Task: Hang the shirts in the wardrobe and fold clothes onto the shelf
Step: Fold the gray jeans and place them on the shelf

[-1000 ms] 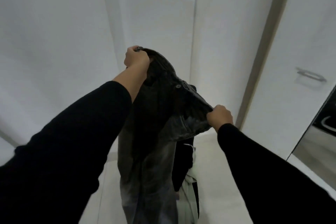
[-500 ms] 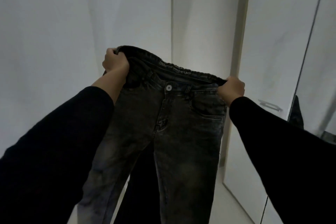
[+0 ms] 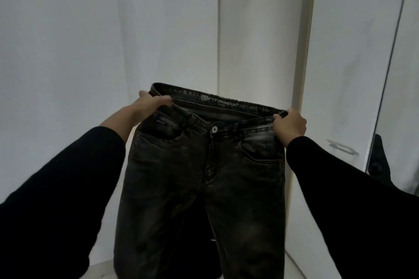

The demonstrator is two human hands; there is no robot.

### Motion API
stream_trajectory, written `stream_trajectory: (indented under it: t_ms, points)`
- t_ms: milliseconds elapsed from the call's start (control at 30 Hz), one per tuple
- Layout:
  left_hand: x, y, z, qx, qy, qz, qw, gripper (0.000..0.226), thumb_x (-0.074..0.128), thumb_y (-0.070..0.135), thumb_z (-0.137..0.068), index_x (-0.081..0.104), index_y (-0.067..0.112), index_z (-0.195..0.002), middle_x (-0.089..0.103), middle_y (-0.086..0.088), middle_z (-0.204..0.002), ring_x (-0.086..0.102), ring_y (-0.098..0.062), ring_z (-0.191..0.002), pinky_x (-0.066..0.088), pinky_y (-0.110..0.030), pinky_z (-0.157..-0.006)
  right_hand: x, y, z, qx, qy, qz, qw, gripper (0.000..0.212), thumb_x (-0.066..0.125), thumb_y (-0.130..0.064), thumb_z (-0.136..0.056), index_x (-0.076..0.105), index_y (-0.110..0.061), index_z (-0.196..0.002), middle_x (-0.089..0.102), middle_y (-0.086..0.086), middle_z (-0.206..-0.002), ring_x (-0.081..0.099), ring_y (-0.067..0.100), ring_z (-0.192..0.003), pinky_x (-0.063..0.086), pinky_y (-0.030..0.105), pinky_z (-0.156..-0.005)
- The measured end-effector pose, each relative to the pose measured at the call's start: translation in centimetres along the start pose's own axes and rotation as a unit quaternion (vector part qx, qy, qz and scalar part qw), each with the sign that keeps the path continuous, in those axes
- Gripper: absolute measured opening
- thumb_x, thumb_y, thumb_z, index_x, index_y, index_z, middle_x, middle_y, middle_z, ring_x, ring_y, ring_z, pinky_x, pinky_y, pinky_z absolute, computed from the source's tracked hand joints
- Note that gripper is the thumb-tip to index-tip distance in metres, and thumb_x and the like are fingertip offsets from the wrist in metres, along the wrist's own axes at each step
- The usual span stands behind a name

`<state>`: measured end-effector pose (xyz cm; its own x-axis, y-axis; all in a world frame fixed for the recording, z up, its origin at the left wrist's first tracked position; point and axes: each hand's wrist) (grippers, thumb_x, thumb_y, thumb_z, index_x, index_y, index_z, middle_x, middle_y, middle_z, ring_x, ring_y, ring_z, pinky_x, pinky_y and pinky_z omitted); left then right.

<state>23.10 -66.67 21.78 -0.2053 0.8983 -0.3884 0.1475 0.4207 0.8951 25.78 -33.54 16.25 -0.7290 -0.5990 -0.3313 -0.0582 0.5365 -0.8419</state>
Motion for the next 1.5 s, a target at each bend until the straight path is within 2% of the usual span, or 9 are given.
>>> stream_trajectory:
  t_ms: [267, 400, 633, 800, 1000, 1167, 1233, 1333, 1500]
  points:
    - [3.3, 1.0, -0.2, 0.122, 0.157, -0.137, 0.97, 0.027, 0.064, 0.025, -0.08, 0.066, 0.006, -0.099, 0.066, -0.013, -0.097, 0.061, -0.032, -0.092, 0.048, -0.033, -0.075, 1.6, -5.7, -0.1, 0.054, -0.074, -0.18, 0.979, 0.022, 0.07, -0.02, -0.08, 0.064, -0.001, -0.09, 0.063, 0.012, -0.092, 0.066, 0.03, -0.088, 0.059, 0.038, -0.075]
    - [6.8, 4.3, 0.5, 0.165, 0.174, -0.089, 0.967, 0.033, 0.056, 0.033, -0.087, 0.061, 0.006, -0.107, 0.064, -0.012, -0.103, 0.059, -0.031, -0.096, 0.042, -0.029, -0.074, 2.7, -9.6, 1.4, 0.072, -0.168, -0.318, 0.93, 0.014, 0.069, -0.006, -0.08, 0.056, -0.005, -0.074, 0.065, 0.016, -0.096, 0.066, 0.027, -0.073, 0.059, 0.037, -0.054]
    - [11.3, 7.3, 1.9, 0.252, 0.057, 0.032, 0.966, 0.019, 0.045, 0.033, -0.097, 0.045, 0.015, -0.104, 0.053, 0.004, -0.086, 0.053, -0.014, -0.079, 0.038, -0.022, -0.058, 1.8, -12.7, 2.5, 0.042, -0.206, -0.361, 0.909, 0.016, 0.068, -0.005, -0.084, 0.057, -0.006, -0.073, 0.066, 0.021, -0.1, 0.069, 0.032, -0.088, 0.061, 0.039, -0.068]
    - [11.7, 8.0, 1.9, 0.258, -0.039, 0.063, 0.963, 0.041, 0.034, 0.047, -0.098, 0.038, 0.011, -0.117, 0.053, 0.004, -0.098, 0.055, -0.018, -0.1, 0.049, -0.031, -0.082, 0.7, -12.8, 1.4, 0.037, -0.19, -0.375, 0.906, 0.012, 0.071, -0.005, -0.082, 0.06, -0.002, -0.078, 0.067, 0.02, -0.1, 0.069, 0.031, -0.088, 0.061, 0.04, -0.067]
    - [11.6, 7.3, 1.8, 0.267, -0.122, -0.012, 0.956, 0.069, 0.078, 0.028, -0.075, 0.032, 0.01, -0.123, 0.048, 0.004, -0.106, 0.056, -0.008, -0.1, 0.046, -0.02, -0.078, 0.1, -12.0, 1.2, 0.064, -0.217, -0.392, 0.892, 0.022, 0.071, -0.007, -0.083, 0.065, 0.004, -0.1, 0.069, 0.021, -0.1, 0.071, 0.034, -0.085, 0.061, 0.044, -0.066]
    - [10.9, 5.8, 0.8, 0.253, -0.02, -0.057, 0.966, 0.033, 0.059, 0.013, -0.089, 0.051, 0.012, -0.121, 0.061, -0.006, -0.11, 0.057, -0.024, -0.104, 0.046, -0.034, -0.088, -0.4, -10.1, 1.2, 0.032, -0.269, -0.458, 0.846, 0.017, 0.053, -0.014, -0.097, 0.06, 0.0, -0.088, 0.066, 0.013, -0.088, 0.068, 0.022, -0.078, 0.058, 0.023, -0.062]
    - [10.6, 5.3, 0.8, 0.238, 0.001, 0.005, 0.971, 0.027, 0.053, 0.012, -0.093, 0.054, 0.011, -0.119, 0.061, -0.007, -0.112, 0.057, -0.025, -0.106, 0.047, -0.04, -0.094, 0.0, -8.1, 0.5, -0.012, -0.179, -0.356, 0.917, 0.017, 0.06, -0.025, -0.093, 0.06, -0.008, -0.094, 0.066, 0.009, -0.095, 0.068, 0.019, -0.082, 0.06, 0.027, -0.072]
    - [9.8, 5.8, 0.7, 0.233, 0.006, 0.079, 0.969, 0.022, 0.048, 0.012, -0.096, 0.053, 0.011, -0.117, 0.061, -0.006, -0.11, 0.057, -0.025, -0.105, 0.048, -0.037, -0.089, 0.3, -4.3, -0.2, -0.011, -0.081, -0.249, 0.965, 0.058, 0.076, -0.044, -0.074, 0.048, -0.02, -0.119, 0.049, 0.005, -0.128, 0.054, 0.021, -0.111, 0.05, 0.04, -0.096]
    - [8.1, 7.4, 0.7, 0.259, -0.023, 0.184, 0.948, 0.026, 0.049, 0.012, -0.097, 0.051, 0.01, -0.123, 0.061, 0.001, -0.106, 0.059, -0.016, -0.099, 0.05, -0.024, -0.078, 1.0, -0.4, 0.4, 0.048, -0.296, -0.333, 0.894, 0.1, 0.079, -0.045, -0.064, 0.028, -0.02, -0.146, 0.047, 0.011, -0.14, 0.05, 0.031, -0.124, 0.044, 0.042, -0.099]
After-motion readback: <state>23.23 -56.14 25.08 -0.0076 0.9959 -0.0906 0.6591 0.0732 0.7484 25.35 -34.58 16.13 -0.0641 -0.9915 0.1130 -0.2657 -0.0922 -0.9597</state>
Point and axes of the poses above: each hand's wrist, its own z-axis away from the middle knuckle, its own x-axis out of the palm, y = z × x
